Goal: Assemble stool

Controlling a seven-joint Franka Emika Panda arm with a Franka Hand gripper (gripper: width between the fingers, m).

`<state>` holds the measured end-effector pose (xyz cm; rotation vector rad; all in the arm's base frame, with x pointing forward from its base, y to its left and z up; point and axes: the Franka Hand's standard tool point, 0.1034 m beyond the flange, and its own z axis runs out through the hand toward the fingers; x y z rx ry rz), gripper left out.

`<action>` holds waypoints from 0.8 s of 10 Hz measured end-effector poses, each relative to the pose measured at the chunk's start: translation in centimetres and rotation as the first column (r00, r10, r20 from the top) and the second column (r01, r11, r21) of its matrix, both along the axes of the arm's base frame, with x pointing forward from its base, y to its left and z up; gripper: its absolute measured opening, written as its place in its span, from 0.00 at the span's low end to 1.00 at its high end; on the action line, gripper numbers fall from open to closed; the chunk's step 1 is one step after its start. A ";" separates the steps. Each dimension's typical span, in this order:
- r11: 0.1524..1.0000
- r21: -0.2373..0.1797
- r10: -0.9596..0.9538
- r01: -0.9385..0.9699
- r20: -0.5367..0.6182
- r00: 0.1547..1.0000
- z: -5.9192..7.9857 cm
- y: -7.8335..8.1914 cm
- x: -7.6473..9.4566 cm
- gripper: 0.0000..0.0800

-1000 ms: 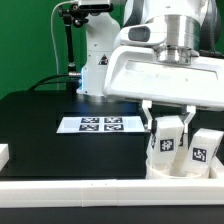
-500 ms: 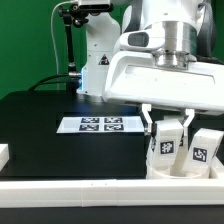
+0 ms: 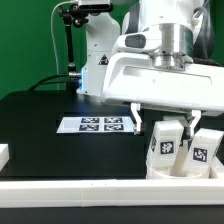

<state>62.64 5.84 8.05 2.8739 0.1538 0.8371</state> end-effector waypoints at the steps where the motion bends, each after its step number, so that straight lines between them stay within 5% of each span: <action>1: 1.000 -0.003 0.009 -0.009 0.002 1.000 0.5 0.0 0.2 0.79; 5: 1.000 0.008 0.017 -0.017 -0.026 1.000 4.2 -0.5 0.9 0.81; 8: 1.000 0.006 0.018 -0.018 -0.030 0.999 4.1 -0.6 0.9 0.81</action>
Offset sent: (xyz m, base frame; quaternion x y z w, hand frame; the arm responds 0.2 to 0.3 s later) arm 0.0061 -0.0039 0.0407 0.0132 -0.0406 -0.0026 0.9991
